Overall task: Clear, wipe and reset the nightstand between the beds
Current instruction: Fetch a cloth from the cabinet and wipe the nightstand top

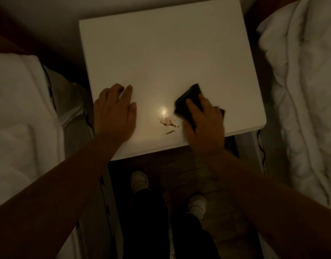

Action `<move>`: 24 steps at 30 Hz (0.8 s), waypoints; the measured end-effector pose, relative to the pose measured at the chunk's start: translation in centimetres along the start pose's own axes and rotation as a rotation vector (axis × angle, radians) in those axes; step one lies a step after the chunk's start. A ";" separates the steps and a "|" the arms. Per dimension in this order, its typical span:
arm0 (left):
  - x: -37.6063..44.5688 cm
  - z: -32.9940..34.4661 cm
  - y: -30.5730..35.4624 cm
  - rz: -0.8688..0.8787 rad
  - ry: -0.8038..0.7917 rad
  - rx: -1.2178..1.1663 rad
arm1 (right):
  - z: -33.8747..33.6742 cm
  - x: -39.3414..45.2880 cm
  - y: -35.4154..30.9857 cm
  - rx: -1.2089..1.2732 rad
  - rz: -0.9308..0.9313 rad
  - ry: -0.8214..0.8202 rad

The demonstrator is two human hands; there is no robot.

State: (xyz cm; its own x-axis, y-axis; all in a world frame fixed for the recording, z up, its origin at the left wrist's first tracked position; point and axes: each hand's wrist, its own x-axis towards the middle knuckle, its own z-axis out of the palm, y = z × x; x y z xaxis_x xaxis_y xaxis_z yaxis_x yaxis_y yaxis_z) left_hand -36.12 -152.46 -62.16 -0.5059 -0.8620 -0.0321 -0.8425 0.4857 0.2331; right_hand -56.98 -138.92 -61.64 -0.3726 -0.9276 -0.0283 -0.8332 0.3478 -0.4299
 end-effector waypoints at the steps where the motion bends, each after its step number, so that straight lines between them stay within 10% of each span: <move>1: -0.8 0.0 0.1 0.003 -0.026 -0.028 | 1.0 -0.3 -1.6 0.017 0.003 0.001; 9: -2.9 -0.1 0.0 0.003 -0.001 -0.294 | 1.6 -0.8 -7.5 0.440 -0.338 -0.178; 12: -3.0 -0.1 -0.1 -0.006 -0.013 -0.329 | -1.4 1.8 -3.1 0.545 -0.085 -0.129; 18: -3.0 -0.2 0.0 0.004 -0.022 -0.345 | -5.5 5.4 9.3 -0.111 -0.051 -0.078; 24: -3.2 0.0 -0.5 -0.022 -0.045 -0.400 | -3.4 6.9 6.5 -0.137 -0.224 -0.114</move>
State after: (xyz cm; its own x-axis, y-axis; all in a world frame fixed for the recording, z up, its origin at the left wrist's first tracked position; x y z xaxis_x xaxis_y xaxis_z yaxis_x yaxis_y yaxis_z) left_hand -34.07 -149.91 -62.13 -0.5033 -0.8602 -0.0821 -0.7195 0.3645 0.5911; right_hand -66.36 -142.58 -61.60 -0.1311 -0.9901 -0.0505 -0.9400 0.1404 -0.3110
